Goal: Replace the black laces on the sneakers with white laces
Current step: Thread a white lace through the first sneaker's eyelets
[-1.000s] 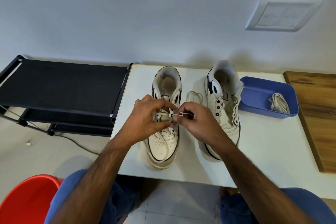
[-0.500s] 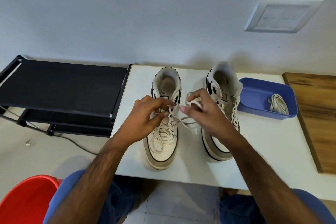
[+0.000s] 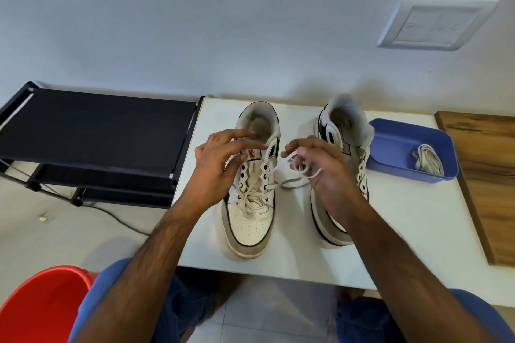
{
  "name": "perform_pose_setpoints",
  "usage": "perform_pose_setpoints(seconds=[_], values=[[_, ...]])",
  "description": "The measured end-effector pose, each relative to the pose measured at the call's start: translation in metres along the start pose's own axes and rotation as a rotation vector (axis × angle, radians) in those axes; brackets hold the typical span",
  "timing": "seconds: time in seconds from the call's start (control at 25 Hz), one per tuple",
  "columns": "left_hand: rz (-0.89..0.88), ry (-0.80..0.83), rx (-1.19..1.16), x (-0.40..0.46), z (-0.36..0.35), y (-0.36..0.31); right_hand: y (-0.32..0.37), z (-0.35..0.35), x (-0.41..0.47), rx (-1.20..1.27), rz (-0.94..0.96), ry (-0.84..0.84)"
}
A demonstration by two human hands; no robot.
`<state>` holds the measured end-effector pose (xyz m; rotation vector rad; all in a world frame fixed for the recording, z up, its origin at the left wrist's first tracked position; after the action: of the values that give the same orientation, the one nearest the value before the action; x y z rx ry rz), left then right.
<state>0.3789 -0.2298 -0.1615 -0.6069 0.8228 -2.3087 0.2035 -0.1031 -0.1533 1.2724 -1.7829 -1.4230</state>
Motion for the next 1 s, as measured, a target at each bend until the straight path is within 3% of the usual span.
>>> perform_pose_setpoints(seconds=[0.12,0.2,0.32,0.44,0.6,0.72,0.84,1.0], values=[[0.002,0.008,-0.014,0.000,0.000,0.001,0.014,0.006,0.000,0.534,-0.093,-0.041],[0.006,0.001,-0.026,0.001,0.000,0.001,0.011,0.009,0.001,0.529,-0.126,-0.139],[0.015,0.001,0.017,0.000,-0.003,-0.001,0.004,0.009,0.003,-0.085,-0.125,-0.153],[0.019,-0.001,0.078,0.000,-0.007,-0.002,-0.001,-0.004,-0.001,-0.750,-0.084,0.087],[0.016,0.000,0.110,-0.001,-0.008,-0.002,-0.003,-0.016,-0.006,-0.989,0.032,0.177],[0.004,0.012,0.128,-0.002,-0.009,-0.003,0.009,0.000,0.001,-0.845,0.063,0.022],[0.003,0.020,0.135,-0.001,-0.009,-0.002,0.017,0.017,0.004,-0.486,0.039,-0.195],[0.007,0.034,0.120,-0.001,-0.010,-0.002,0.013,0.014,0.003,-0.263,-0.051,-0.284]])
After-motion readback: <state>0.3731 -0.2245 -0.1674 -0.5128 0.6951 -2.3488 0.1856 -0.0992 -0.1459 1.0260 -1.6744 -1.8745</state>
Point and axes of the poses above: each hand's wrist, its own x-axis towards the middle knuckle, its own z-axis out of the back of the hand, y = z × x, the point moved 3 cm from there along x, towards the middle knuckle, and after that the axes turned 1 degree about x, right-handed, at the moved point
